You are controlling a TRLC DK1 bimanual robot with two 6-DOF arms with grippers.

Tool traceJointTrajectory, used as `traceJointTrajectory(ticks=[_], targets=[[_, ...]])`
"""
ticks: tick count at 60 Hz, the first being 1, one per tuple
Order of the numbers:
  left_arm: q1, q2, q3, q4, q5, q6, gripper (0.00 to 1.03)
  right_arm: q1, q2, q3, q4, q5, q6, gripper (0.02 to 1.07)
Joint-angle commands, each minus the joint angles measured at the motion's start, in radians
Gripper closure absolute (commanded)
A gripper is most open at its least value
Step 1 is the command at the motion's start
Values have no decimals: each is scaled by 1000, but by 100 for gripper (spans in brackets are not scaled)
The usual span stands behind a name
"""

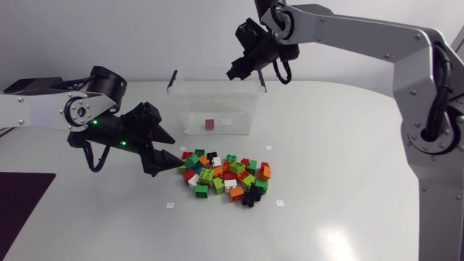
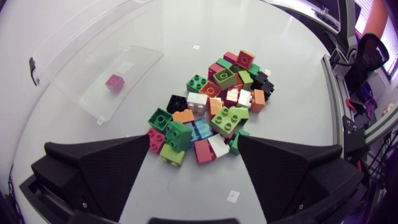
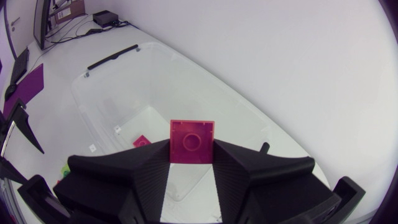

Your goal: Place the duplo bricks in the container

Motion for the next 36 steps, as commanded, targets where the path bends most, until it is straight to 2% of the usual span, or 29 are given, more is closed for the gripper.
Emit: traceJointTrajectory(ticks=[1, 3, 5, 18, 27, 36], targets=[[-14, 32, -22, 24, 13, 8, 5, -5, 57, 63, -26, 18, -2, 30], [-17, 41, -23, 35, 13, 7, 5, -6, 60, 72, -29, 20, -3, 13], [-18, 49, -22, 49, 13, 2, 5, -6, 60, 74, -27, 21, -5, 6], [-23, 117, -4, 135, 13, -1, 5, -6, -35, 0, -27, 26, -9, 6], [-20, 149, 12, 141, 13, 28, 5, -5, -167, -150, 3, 26, -23, 6], [-51, 144, 7, 130, 27, 113, 5, 2, -311, -334, 42, 13, -58, 6]])
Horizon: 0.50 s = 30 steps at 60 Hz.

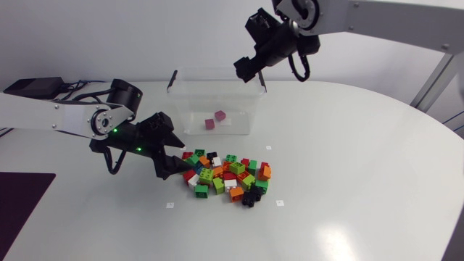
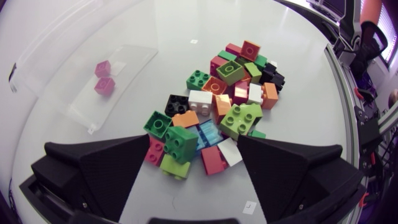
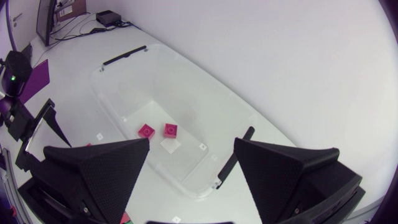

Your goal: Place the duplo bricks in the container

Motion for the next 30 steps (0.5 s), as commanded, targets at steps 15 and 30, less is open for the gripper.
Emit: traceJointTrajectory(ticks=[15, 30], targets=[[-74, 40, 80, -182, 59, 265, 6, 5, -283, -378, 61, -24, -65, 6], [-110, 97, 182, -336, 59, 426, 6, -6, -446, -583, 81, -54, -94, 7]])
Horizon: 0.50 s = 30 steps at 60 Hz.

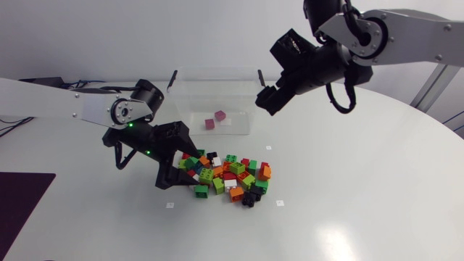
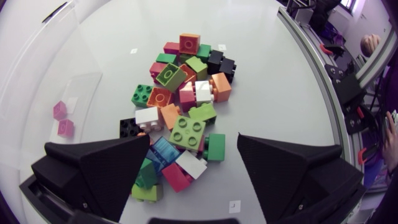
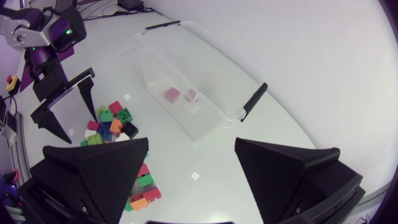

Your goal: Place the duplo bricks in the container

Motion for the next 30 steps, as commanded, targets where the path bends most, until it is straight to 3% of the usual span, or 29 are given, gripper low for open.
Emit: traceJointTrajectory(ticks=[1, 10, 20, 26, 30], targets=[[-17, 41, 58, -55, 13, 106, 6, -6, -63, -72, 21, -11, -31, 7], [-38, 103, 135, -132, -1, 180, 7, -6, -136, -173, 28, -31, -48, 7], [-71, 176, 185, -140, -79, 212, 11, -6, -193, -288, 58, -31, -51, 7], [-75, 209, 207, -134, -101, 224, 14, -3, -218, -354, 78, -32, -56, 7], [-75, 226, 222, -130, -102, 226, 23, -1, -233, -398, 95, -32, -56, 7]])
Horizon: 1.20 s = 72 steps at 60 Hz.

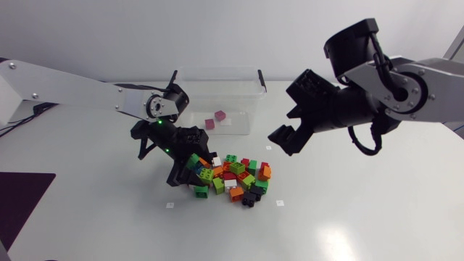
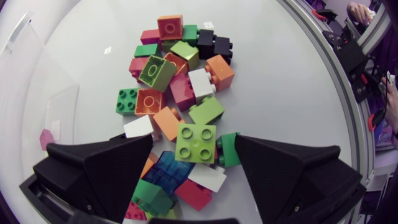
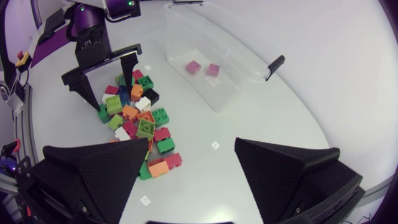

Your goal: Place the duplo bricks in the container

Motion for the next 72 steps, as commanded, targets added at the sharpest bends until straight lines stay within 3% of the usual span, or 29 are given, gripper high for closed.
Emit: traceJointTrajectory(ticks=[1, 11, 16, 17, 33, 45, 72], targets=[[-4, 41, 39, -11, -3, 45, 25, 0, -25, -72, 27, -3, -18, 7], [-4, 59, 60, -11, -2, 53, 54, -3, -44, -145, 65, -3, -18, 7], [-3, 55, 63, -17, -2, 60, 83, -6, -45, -170, 82, -3, -18, 7], [-3, 55, 63, -17, -2, 60, 84, -6, -45, -175, 87, -3, -18, 7], [2, 36, 79, -92, -2, 91, 86, -3, -31, -199, 97, -6, -5, 7], [19, -5, 105, -136, 33, 86, 86, 0, 2, -215, 87, -90, -105, 7], [54, -179, 76, -54, 110, -119, 86, -58, 141, -127, 16, -200, -334, 7]])
